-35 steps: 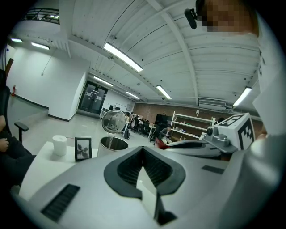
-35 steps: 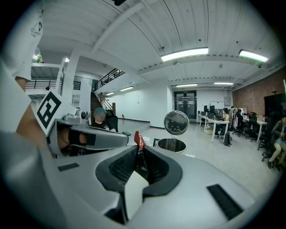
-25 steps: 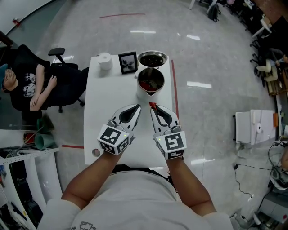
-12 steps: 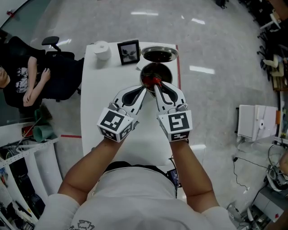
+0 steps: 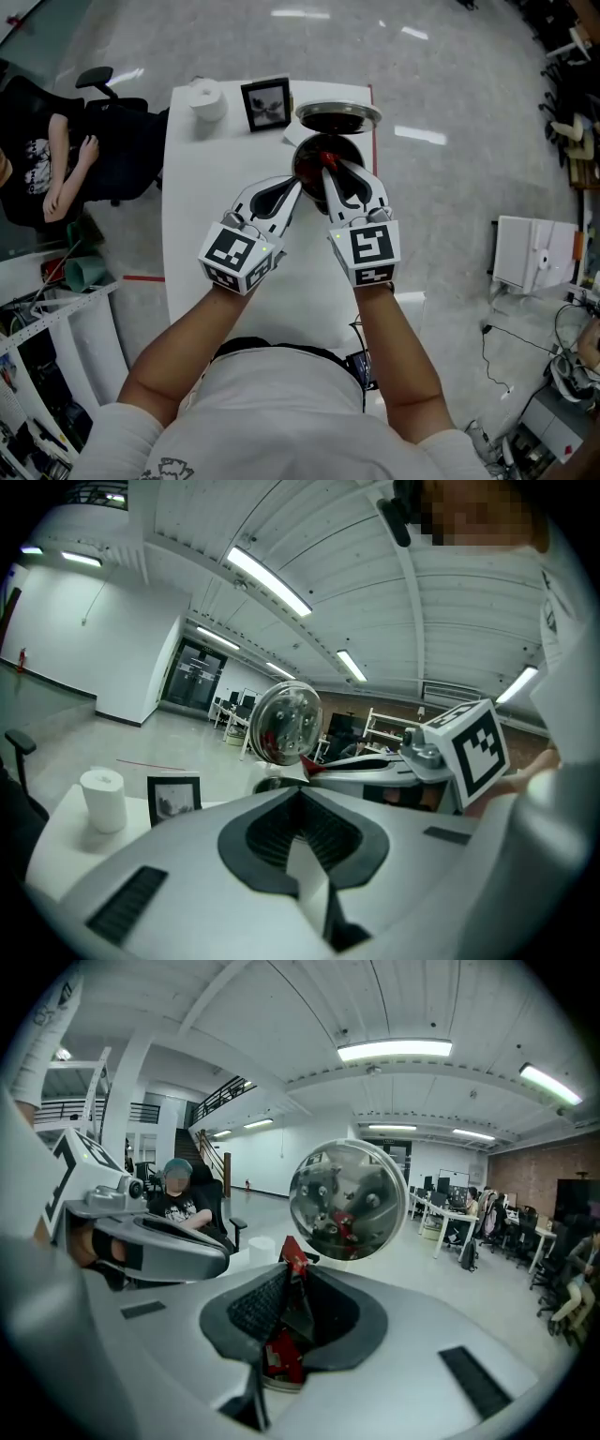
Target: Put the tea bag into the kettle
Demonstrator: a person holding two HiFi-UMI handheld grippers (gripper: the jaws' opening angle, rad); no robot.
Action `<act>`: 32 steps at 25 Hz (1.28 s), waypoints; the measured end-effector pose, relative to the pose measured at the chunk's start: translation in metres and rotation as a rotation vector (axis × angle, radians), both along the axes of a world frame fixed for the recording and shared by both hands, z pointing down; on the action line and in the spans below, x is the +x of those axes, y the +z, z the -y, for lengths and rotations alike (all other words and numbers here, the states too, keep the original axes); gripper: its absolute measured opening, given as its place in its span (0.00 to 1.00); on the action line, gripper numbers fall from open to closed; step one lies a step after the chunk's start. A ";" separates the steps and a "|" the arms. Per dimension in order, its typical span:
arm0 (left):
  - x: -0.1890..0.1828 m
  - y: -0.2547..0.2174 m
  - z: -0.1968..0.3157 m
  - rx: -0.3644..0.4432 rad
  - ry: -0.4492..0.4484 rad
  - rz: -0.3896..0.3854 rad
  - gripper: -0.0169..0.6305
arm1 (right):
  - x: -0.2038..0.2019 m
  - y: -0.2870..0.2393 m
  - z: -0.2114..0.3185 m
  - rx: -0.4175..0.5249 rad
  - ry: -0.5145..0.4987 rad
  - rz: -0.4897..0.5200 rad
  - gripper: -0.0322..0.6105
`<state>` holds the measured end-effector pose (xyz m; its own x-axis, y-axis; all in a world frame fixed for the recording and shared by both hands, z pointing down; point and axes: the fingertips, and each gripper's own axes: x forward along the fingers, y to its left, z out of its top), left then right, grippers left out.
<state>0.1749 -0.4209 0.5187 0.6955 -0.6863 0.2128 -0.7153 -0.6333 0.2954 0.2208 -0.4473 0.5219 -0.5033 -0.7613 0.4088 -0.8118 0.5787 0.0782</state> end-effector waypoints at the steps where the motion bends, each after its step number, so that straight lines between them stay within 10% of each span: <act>1: 0.000 0.001 0.000 -0.002 0.000 -0.001 0.04 | -0.001 0.000 0.000 -0.001 0.000 0.003 0.13; 16: 0.001 -0.010 -0.017 0.016 -0.019 0.000 0.04 | -0.002 -0.011 -0.018 0.034 -0.021 0.012 0.25; 32: 0.016 -0.068 -0.092 0.153 -0.077 0.020 0.04 | 0.014 -0.065 -0.124 0.088 -0.056 0.179 0.07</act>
<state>0.1908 -0.3291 0.4503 0.6365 -0.7626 0.1153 -0.7681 -0.6132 0.1846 0.2347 -0.3237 0.4572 -0.6046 -0.7589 0.2419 -0.7839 0.6208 -0.0118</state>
